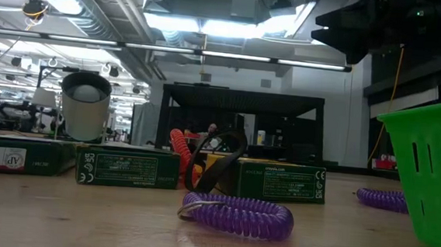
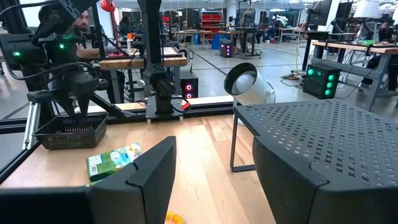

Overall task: Pick & Place Office Desk Supplies
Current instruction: Put the black rubber band into the black bin

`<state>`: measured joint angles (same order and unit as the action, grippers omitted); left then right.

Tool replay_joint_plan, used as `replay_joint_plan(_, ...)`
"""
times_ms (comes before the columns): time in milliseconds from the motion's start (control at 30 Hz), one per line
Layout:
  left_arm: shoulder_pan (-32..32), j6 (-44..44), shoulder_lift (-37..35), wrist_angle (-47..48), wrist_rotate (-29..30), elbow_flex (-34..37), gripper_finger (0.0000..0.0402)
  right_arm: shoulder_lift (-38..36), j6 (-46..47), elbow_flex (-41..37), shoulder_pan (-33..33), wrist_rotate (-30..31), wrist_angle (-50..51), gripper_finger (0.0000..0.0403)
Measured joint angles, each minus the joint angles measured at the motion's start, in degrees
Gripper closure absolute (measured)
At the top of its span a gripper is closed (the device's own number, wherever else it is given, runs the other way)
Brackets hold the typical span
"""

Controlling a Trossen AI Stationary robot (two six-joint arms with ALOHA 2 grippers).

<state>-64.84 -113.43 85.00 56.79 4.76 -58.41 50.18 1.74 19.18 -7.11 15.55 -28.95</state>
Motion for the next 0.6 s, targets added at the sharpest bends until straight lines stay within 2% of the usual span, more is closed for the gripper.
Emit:
replay_joint_plan(167, 0.1, 0.1, -0.1, 0.0, 1.0, 0.0, 0.0205, 0.0, 0.0, 0.0, 0.0, 0.0, 0.0, 0.0188)
replay_joint_plan(300, 0.1, 1.5, -0.3, 0.0, 4.5, 0.0, 0.018, 0.0, 0.0, 0.0, 0.0, 0.0, 0.0, 0.0188)
replay_joint_plan(433, 0.7, 4.1, -1.4, 0.0, 15.9, 0.0, 0.0177, 0.0, -0.1, 0.0, 0.0, 0.0, 0.0, 0.0188)
replay_joint_plan(600, 4.6, 13.1, -2.4, -0.1, 35.8, 0.0, 0.0189, 0.0, -0.1, 0.0, 0.0, 0.0, -0.1, 0.0188)
